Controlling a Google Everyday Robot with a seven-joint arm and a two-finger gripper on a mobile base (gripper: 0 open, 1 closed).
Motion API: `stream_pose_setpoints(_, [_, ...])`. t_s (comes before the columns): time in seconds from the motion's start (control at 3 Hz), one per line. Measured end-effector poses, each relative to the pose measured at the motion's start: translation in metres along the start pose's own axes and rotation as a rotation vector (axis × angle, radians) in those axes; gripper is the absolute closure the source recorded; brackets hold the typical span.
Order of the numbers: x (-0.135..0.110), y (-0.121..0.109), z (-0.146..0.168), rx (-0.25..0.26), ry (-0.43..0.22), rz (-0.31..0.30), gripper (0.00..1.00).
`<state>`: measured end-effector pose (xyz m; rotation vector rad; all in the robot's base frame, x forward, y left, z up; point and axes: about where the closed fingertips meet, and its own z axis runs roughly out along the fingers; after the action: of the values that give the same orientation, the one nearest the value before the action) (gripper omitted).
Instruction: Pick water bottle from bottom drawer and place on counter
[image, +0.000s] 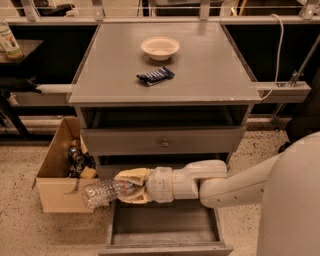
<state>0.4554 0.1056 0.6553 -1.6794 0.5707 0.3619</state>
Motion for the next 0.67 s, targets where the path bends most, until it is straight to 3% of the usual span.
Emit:
stream_pose_setpoints(0.33, [-0.015,-0.036,-0.032,0.056,0.025,-0.014,1.0])
stream_pose_setpoints(0.67, [-0.041,-0.079,-0.067,0.072,0.069,-0.04,1.0])
